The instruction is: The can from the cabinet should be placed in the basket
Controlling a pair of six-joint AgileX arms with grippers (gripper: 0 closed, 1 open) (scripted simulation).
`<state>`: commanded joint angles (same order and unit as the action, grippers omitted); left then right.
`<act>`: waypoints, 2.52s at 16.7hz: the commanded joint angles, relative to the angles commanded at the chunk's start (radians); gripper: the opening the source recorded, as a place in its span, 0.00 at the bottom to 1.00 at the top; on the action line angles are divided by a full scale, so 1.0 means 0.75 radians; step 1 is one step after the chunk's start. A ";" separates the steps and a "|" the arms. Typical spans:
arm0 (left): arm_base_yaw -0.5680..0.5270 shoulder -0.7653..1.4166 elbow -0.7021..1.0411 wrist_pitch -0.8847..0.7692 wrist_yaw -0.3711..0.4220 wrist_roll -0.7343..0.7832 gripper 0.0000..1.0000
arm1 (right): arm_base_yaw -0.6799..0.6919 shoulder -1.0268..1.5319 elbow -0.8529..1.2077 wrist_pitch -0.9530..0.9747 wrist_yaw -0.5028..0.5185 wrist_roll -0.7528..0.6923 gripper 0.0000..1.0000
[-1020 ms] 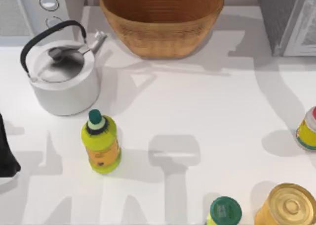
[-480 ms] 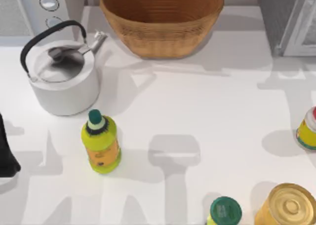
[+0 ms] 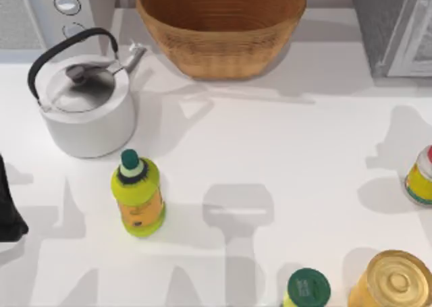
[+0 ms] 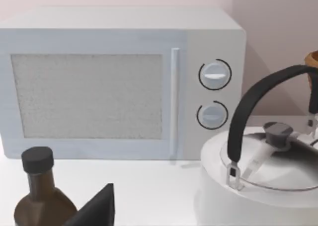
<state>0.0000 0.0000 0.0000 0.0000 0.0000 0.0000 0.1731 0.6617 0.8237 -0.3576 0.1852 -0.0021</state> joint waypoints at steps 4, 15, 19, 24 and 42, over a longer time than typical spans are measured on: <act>0.000 0.000 0.000 0.000 0.000 0.000 1.00 | -0.078 -0.342 -0.587 0.114 -0.080 -0.012 0.00; 0.000 0.000 0.000 0.000 0.000 0.000 1.00 | -0.231 -0.882 -1.098 0.477 -0.247 0.003 0.00; 0.000 0.000 0.000 0.000 0.000 0.000 1.00 | -0.221 -0.860 -1.092 0.478 -0.242 0.005 0.00; 0.000 0.000 0.000 0.000 0.000 0.000 1.00 | -0.126 -0.582 -0.830 0.552 -0.151 0.010 0.00; 0.000 0.000 0.000 0.000 0.000 0.000 1.00 | 0.523 1.867 1.116 1.001 0.537 0.026 0.00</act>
<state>0.0000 0.0000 0.0000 0.0000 0.0000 0.0000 0.5651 2.0622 1.6605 0.3928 0.5879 0.0172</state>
